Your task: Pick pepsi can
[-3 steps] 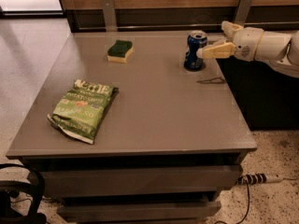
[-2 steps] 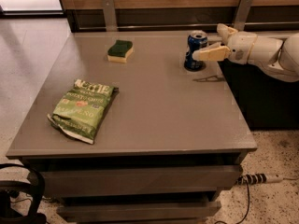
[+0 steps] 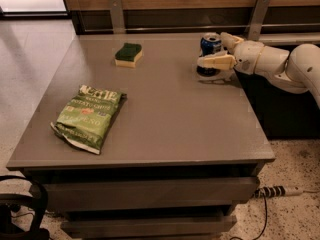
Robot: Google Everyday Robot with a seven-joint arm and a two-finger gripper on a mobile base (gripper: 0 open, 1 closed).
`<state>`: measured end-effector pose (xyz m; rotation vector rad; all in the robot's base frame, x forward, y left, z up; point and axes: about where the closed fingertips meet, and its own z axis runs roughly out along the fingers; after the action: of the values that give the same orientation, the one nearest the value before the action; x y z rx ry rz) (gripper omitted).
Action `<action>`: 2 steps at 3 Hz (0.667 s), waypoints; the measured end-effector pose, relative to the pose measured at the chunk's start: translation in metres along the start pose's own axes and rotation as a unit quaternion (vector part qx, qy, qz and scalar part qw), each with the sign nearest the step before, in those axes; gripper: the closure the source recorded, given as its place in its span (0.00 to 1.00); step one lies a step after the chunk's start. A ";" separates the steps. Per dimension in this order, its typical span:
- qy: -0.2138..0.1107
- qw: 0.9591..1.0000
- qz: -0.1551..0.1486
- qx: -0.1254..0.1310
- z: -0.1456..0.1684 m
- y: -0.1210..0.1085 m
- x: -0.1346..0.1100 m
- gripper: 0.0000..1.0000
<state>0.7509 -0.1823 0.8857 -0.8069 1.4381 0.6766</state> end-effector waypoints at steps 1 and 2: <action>-0.001 1.000 0.000 -0.003 0.004 0.002 -0.001 0.44; -0.001 1.000 0.001 -0.006 0.007 0.004 -0.001 0.69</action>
Offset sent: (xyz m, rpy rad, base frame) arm 0.0004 0.0030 0.0005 0.0008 0.0003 0.0049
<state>0.7518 -0.1746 0.8861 -0.8143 1.4343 0.6871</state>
